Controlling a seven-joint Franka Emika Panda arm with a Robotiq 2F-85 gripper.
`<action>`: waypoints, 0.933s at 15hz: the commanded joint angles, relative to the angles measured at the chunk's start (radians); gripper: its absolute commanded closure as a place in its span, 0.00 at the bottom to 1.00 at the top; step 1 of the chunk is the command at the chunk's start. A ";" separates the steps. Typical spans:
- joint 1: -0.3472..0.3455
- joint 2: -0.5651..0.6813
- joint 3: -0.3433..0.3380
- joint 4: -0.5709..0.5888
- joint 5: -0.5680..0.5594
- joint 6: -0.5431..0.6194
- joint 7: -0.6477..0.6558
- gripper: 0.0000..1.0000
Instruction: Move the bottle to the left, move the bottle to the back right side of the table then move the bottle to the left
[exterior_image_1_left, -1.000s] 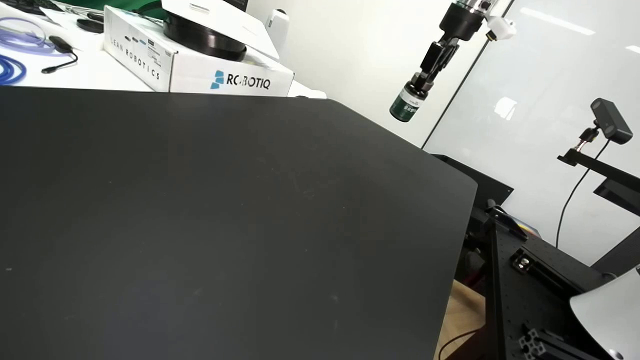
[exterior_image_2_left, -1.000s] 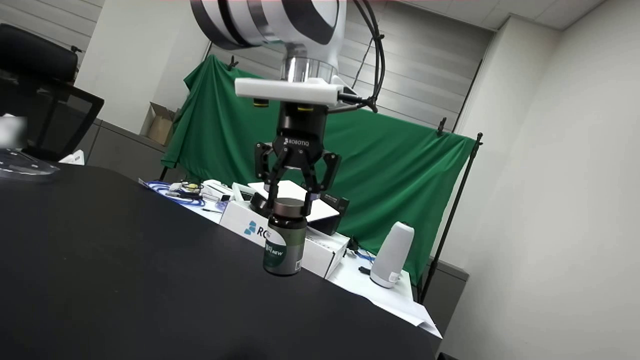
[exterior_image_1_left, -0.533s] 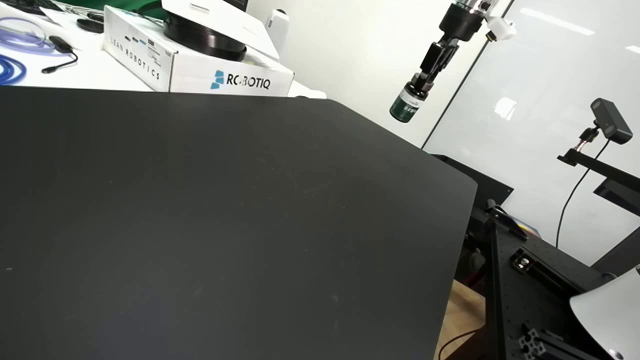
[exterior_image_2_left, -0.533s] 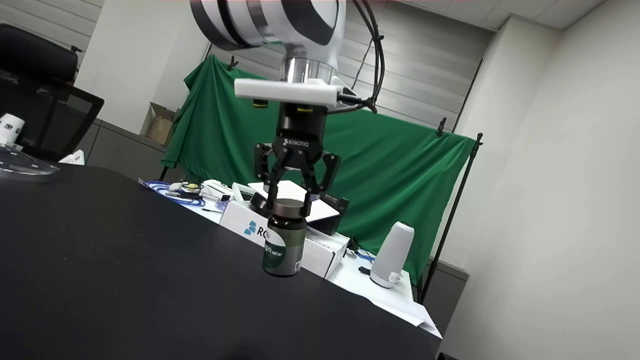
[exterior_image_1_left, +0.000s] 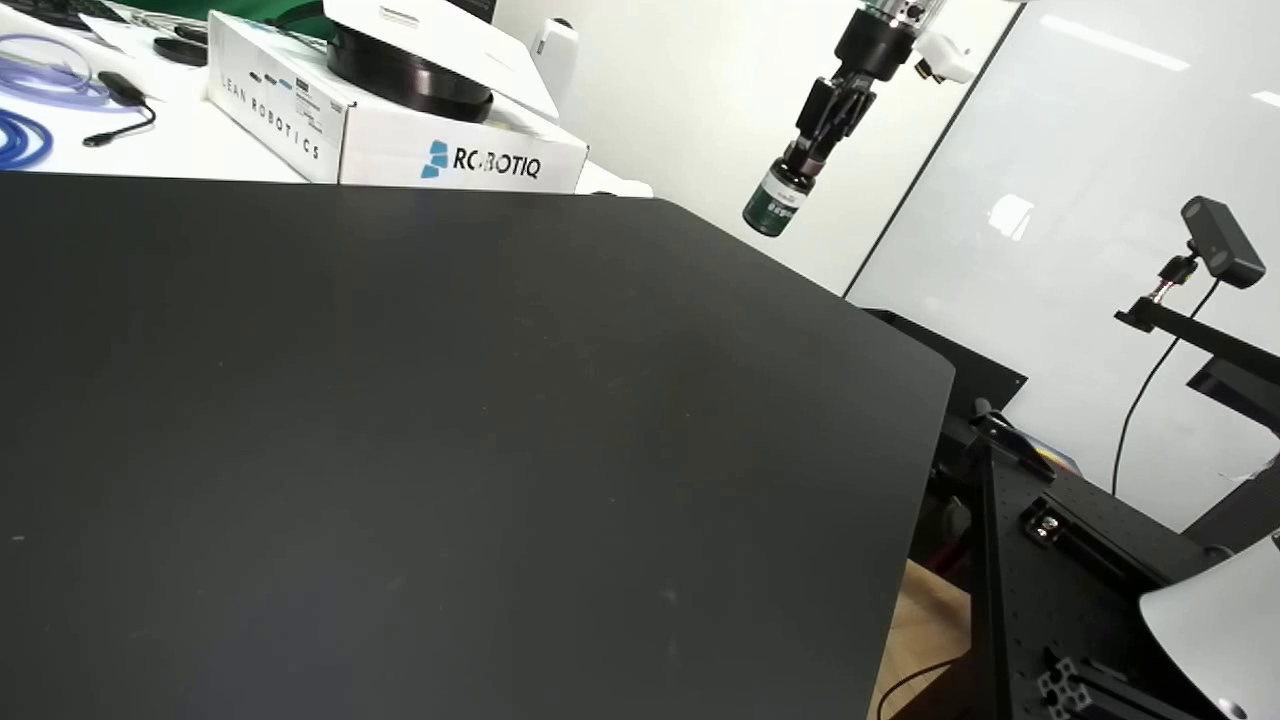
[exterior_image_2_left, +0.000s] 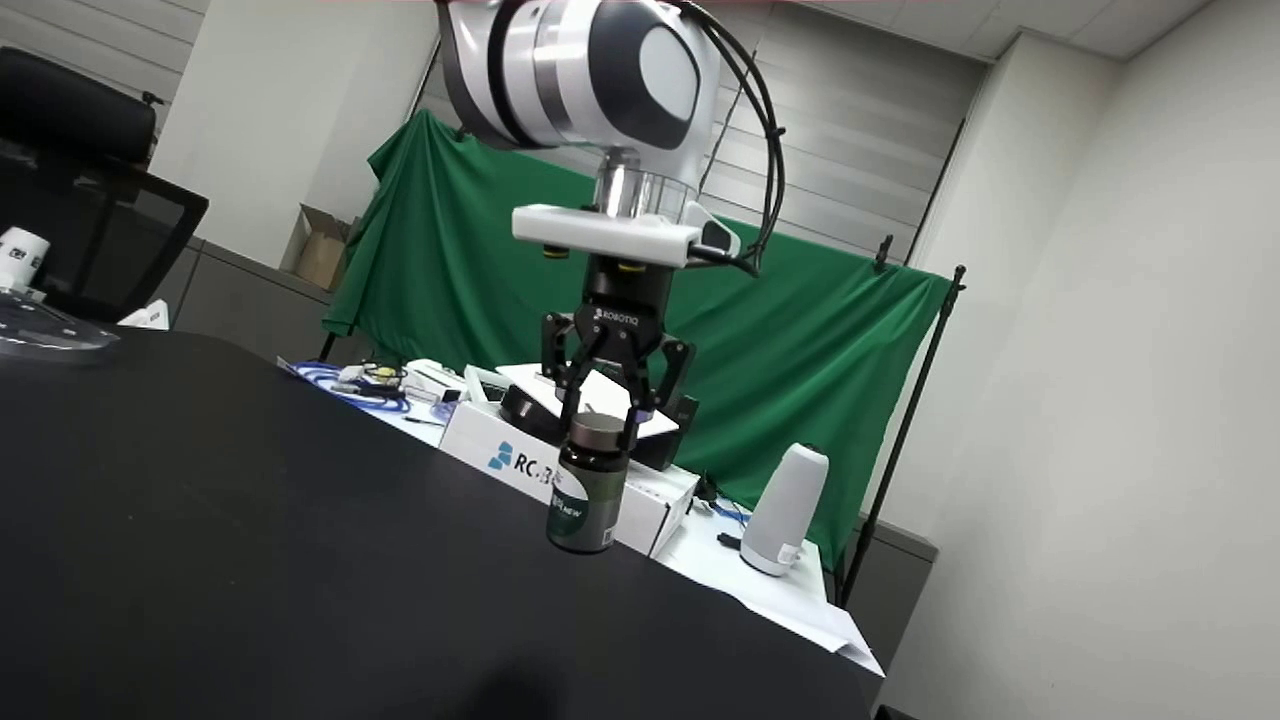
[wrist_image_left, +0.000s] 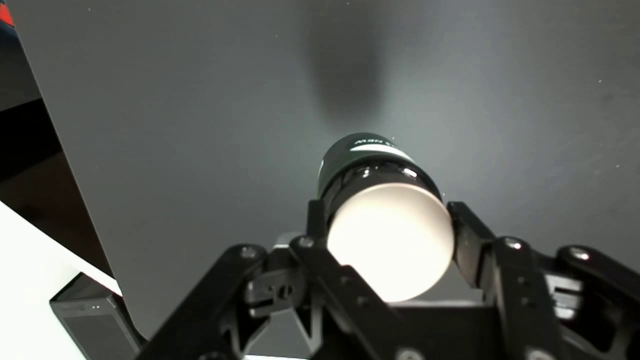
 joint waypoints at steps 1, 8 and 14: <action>-0.020 0.133 0.005 0.185 0.045 -0.066 -0.003 0.64; -0.100 0.359 0.024 0.505 0.099 -0.227 -0.043 0.64; -0.197 0.502 0.067 0.675 0.193 -0.264 -0.125 0.64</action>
